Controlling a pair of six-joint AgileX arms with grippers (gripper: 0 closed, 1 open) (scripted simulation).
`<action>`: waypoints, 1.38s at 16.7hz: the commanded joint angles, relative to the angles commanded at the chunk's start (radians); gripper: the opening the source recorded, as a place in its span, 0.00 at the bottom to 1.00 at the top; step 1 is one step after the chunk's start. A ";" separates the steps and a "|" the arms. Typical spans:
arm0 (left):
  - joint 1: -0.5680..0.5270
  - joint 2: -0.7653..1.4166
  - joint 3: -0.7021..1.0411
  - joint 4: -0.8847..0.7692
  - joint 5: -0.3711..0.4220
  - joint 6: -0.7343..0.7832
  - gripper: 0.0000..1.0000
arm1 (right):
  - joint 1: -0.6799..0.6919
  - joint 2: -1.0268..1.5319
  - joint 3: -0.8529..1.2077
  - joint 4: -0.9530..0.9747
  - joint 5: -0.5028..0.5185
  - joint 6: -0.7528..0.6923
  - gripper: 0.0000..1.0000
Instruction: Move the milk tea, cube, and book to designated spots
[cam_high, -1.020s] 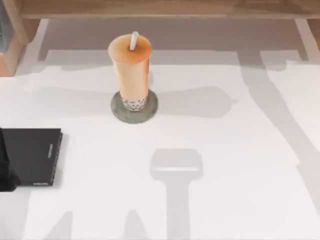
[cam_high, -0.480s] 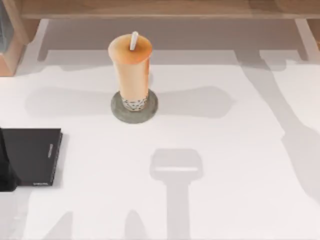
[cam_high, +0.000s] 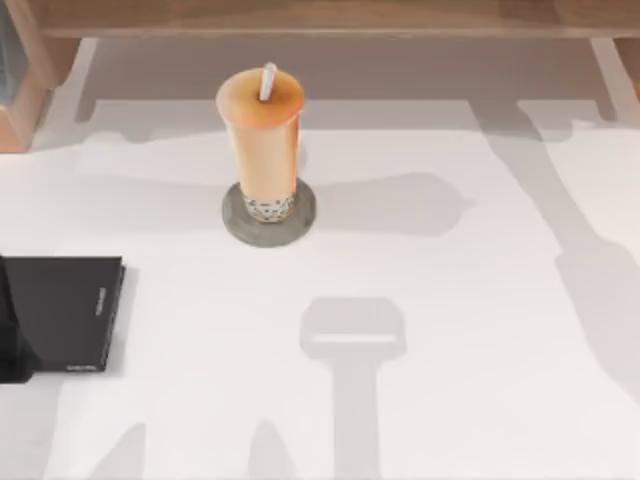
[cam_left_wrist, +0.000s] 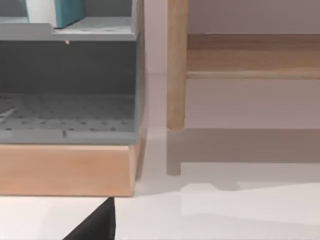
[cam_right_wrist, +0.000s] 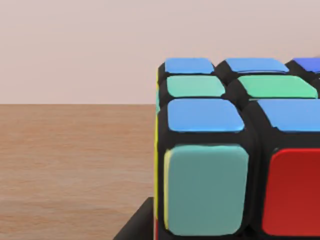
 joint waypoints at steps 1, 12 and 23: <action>0.000 0.000 0.000 0.000 0.000 0.000 1.00 | 0.000 0.000 0.000 0.000 0.000 0.000 0.08; 0.000 0.000 0.000 0.000 0.000 0.000 1.00 | 0.000 0.000 0.000 0.000 0.000 0.000 0.90; 0.000 0.000 0.000 0.000 0.000 0.000 1.00 | 0.003 -0.003 -0.004 0.001 0.000 0.000 1.00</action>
